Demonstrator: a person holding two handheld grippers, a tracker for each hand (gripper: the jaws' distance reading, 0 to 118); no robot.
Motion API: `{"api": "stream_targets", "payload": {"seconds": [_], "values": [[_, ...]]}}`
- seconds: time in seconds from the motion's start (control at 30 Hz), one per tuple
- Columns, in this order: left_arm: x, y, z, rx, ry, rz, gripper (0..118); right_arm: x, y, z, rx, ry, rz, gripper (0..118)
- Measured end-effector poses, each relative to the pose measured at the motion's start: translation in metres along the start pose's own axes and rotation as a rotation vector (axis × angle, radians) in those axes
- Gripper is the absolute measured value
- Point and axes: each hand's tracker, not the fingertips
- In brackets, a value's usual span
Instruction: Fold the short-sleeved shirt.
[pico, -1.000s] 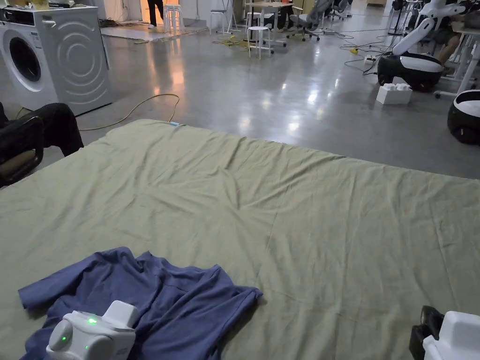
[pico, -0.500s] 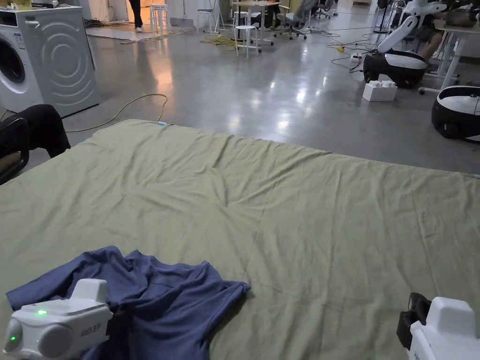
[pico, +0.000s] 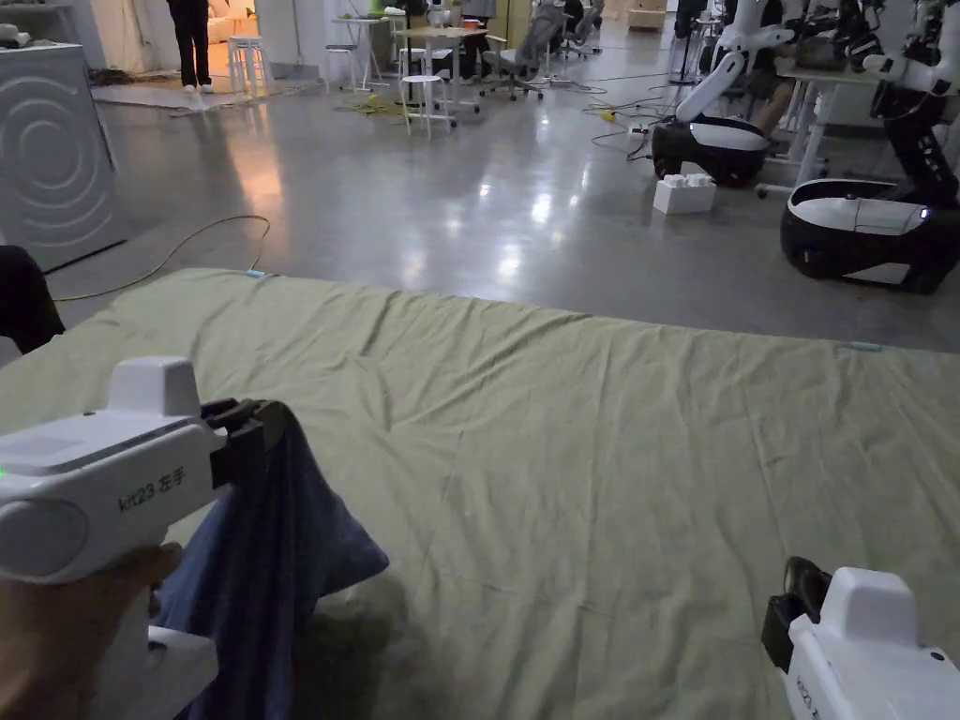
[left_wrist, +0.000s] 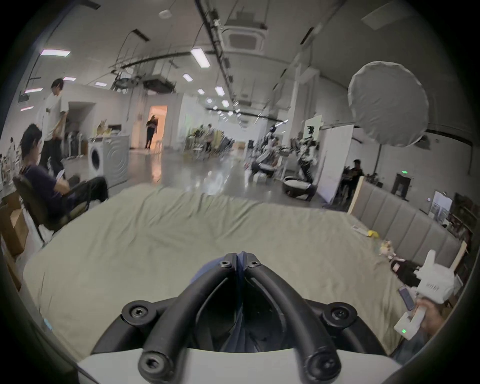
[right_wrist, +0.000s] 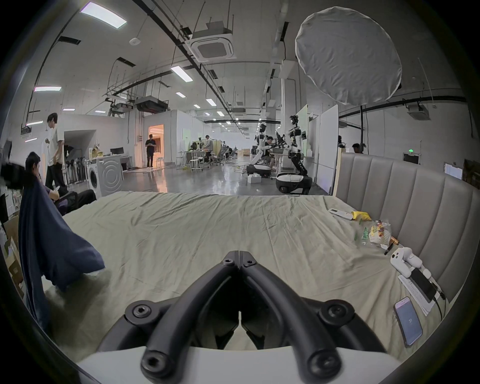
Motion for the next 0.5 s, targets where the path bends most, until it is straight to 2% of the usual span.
{"api": "stream_targets", "payload": {"seconds": [0.07, 0.13, 0.23, 0.4, 0.5], "values": [[0.007, -0.003, -0.003, 0.033, -0.056, -0.042, 4, 0.008, 0.001, 0.005, 0.008, -0.013, -0.013, 1], [0.066, 0.057, -0.01, 0.052, -0.102, -0.061, 4, 0.016, 0.002, 0.009, 0.014, -0.028, -0.023, 1], [0.107, 0.077, -0.026, 0.075, -0.185, -0.067, 4, 0.03, 0.003, 0.017, 0.024, -0.051, -0.037, 1], [0.196, 0.084, -0.036, 0.076, -0.326, -0.123, 4, 0.057, 0.003, 0.031, 0.037, -0.106, -0.048, 1], [0.236, 0.066, -0.062, 0.006, -0.406, -0.114, 4, 0.073, 0.001, 0.039, 0.039, -0.137, -0.064, 1]]}}
